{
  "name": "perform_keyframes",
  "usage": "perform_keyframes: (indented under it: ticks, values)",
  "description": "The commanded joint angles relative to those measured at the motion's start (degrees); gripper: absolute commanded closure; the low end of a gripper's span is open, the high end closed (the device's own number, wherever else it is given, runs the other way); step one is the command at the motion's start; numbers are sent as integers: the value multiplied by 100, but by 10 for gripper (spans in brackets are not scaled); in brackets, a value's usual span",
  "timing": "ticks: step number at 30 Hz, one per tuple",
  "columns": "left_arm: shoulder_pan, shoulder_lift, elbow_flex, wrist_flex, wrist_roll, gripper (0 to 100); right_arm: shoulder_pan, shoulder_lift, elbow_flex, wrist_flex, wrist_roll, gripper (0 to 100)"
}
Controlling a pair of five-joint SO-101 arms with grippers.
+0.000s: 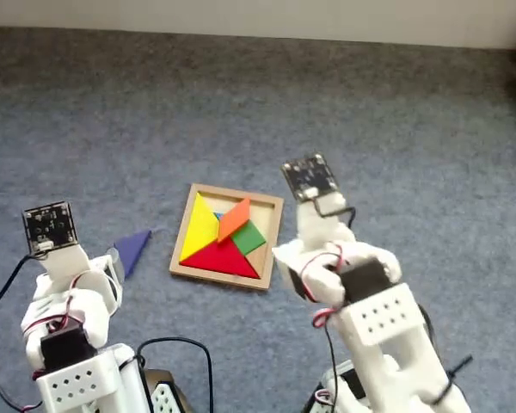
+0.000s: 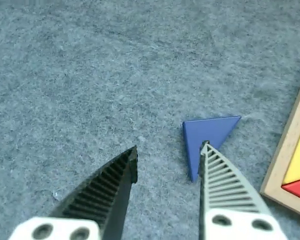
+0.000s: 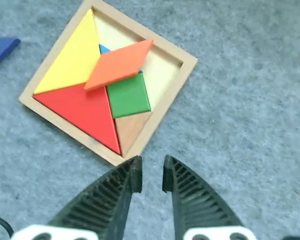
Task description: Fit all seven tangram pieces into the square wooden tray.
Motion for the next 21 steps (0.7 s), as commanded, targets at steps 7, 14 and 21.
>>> perform_keyframes:
  ticks: [7,14,21]
  values:
    - [-84,-462,119,-97,-44,790,-435,2826,-1859,-901,-1169,768]
    - [-101,-488,127,-97,-44,790,-646,4224,-3116,-901,-2084,768]
    - [-101,-488,180,-97,-53,789,-989,5209,-3793,-910,-2558,768]
